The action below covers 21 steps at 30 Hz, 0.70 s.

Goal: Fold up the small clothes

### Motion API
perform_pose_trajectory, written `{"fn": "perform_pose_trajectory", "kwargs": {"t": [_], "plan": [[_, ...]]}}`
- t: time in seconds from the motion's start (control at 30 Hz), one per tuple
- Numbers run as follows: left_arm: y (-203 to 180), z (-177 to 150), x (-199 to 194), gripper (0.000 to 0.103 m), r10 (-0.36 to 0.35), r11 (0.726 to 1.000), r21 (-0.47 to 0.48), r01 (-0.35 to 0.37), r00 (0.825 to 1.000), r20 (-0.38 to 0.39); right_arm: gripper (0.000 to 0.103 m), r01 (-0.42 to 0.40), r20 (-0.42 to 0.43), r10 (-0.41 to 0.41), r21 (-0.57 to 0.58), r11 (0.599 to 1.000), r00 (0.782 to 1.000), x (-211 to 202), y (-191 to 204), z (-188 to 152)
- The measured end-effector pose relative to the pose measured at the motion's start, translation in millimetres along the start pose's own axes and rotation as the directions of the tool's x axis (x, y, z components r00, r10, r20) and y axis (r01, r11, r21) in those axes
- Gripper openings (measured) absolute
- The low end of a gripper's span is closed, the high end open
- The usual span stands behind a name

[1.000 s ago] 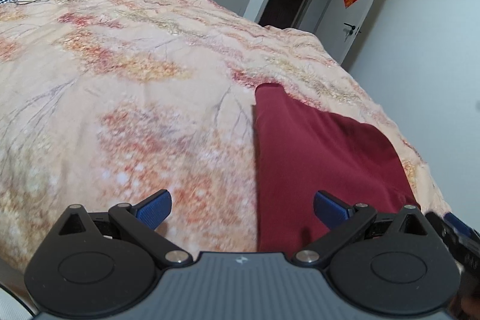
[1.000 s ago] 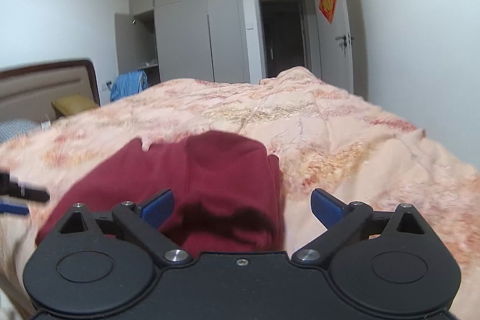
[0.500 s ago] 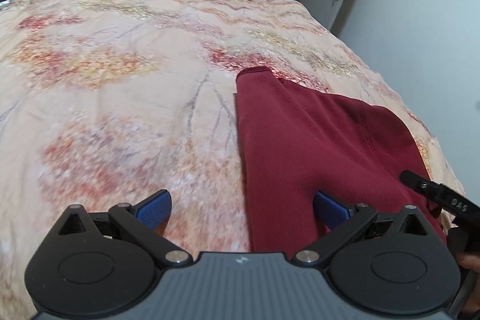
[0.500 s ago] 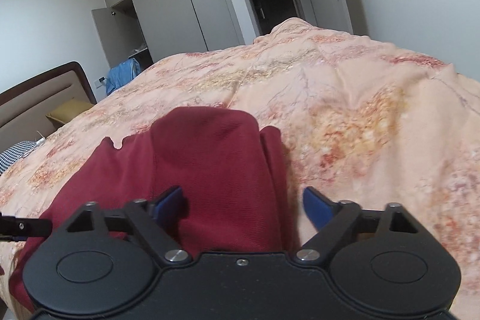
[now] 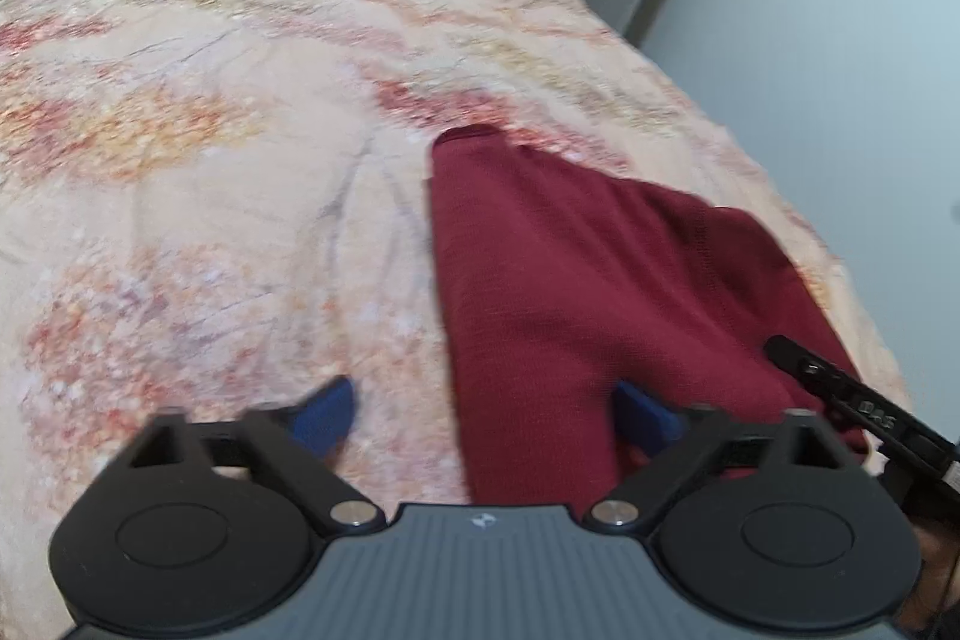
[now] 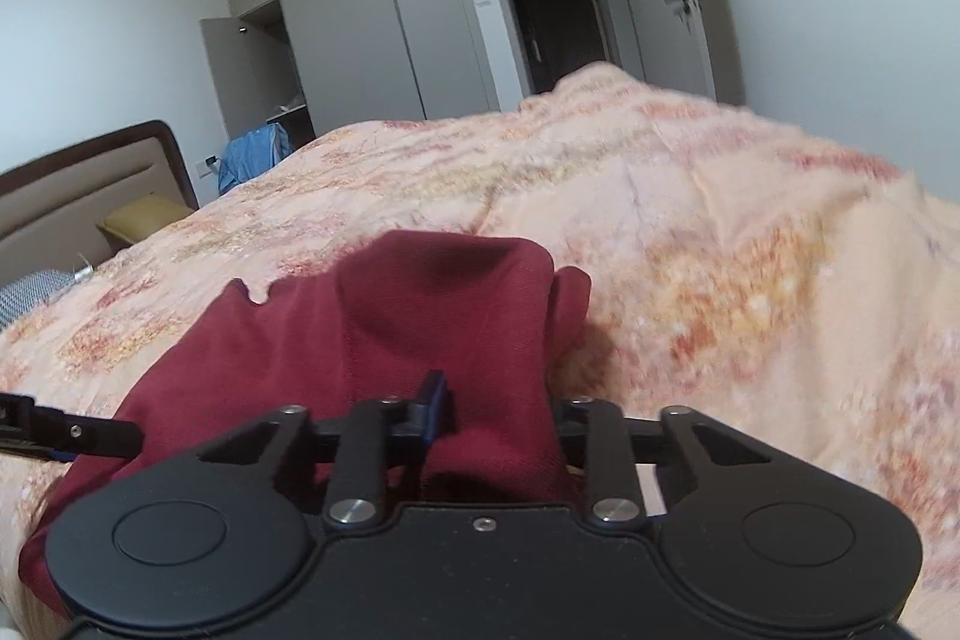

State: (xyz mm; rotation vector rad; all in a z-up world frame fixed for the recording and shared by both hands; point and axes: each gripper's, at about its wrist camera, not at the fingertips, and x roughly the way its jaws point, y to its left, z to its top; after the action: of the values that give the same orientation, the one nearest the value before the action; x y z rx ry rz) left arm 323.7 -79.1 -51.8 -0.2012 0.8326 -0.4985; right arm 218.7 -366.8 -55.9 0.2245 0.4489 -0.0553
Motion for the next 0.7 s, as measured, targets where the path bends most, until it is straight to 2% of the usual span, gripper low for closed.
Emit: {"fn": "perform_pose_trajectory", "kwargs": {"t": [0.1,0.13,0.2,0.27,0.37,0.43,0.6,0.7], "plan": [[-4,2,-2,0.053,-0.062,0.998,-0.011,0.062,0.998,-0.004,0.021,0.001,0.041,0.002,-0.056,0.998,0.999,-9,14,5],[-6,3,-3,0.051,-0.056,0.998,-0.002,0.056,0.998,-0.002,0.020,-0.003,0.058,0.007,-0.071,0.997,0.998,-12,18,7],[-11,4,-7,0.035,-0.041,0.999,0.028,0.041,0.999,0.014,0.019,-0.009,0.099,0.019,-0.106,0.994,0.995,-19,30,12],[-12,6,-14,0.029,-0.043,0.998,0.042,0.041,0.998,0.039,0.019,-0.020,0.140,0.043,-0.160,0.987,0.989,-25,44,17],[-8,13,-30,0.025,-0.064,0.997,0.048,0.060,0.995,0.078,0.019,-0.038,0.184,0.083,-0.236,0.971,0.979,-28,68,28],[-3,18,-40,0.024,-0.054,0.997,0.055,0.048,0.993,0.103,0.019,-0.074,0.197,0.128,-0.260,0.963,0.972,-25,84,34],[15,31,-68,0.024,0.040,0.996,0.066,-0.053,0.982,0.186,0.019,-0.172,0.207,0.237,-0.289,0.942,0.949,0,126,50],[33,40,-86,0.023,0.121,0.989,0.051,-0.137,0.963,0.239,0.019,-0.246,0.205,0.309,-0.283,0.927,0.929,26,154,61]]}}
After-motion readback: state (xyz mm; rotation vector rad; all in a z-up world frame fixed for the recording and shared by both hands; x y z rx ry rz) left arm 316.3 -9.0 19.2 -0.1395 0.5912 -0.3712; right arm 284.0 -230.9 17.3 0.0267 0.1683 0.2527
